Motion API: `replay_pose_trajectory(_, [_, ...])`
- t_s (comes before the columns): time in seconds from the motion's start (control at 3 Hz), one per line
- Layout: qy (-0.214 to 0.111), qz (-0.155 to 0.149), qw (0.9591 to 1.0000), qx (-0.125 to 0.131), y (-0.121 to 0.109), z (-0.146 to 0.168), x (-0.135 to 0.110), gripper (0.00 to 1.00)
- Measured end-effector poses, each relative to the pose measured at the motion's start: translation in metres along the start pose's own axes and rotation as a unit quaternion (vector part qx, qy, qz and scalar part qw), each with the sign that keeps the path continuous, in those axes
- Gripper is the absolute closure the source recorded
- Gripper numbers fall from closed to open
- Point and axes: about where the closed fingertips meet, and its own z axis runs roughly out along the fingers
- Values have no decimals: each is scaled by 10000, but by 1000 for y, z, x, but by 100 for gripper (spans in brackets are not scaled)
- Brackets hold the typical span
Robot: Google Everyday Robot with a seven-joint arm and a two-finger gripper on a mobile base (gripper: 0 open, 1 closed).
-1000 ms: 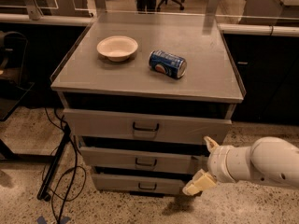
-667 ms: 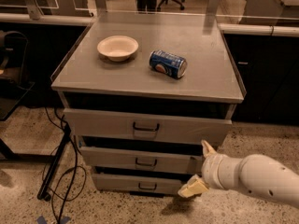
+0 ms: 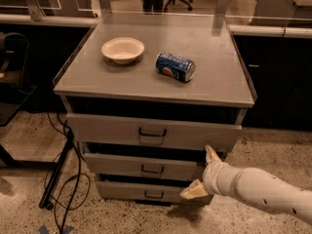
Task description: Open middle drawer
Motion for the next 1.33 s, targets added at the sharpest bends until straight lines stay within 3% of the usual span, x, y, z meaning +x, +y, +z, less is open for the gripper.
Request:
replay_pose_trajectory(0.33, [45,-124,9997,-227,28,14,16,0])
replay_pose_trajectory(0.67, [12,-376,9979,-531,58,41,53,0])
replay_pose_trajectory(1.33, [-80,-505,9973,-523,62,53,52,0])
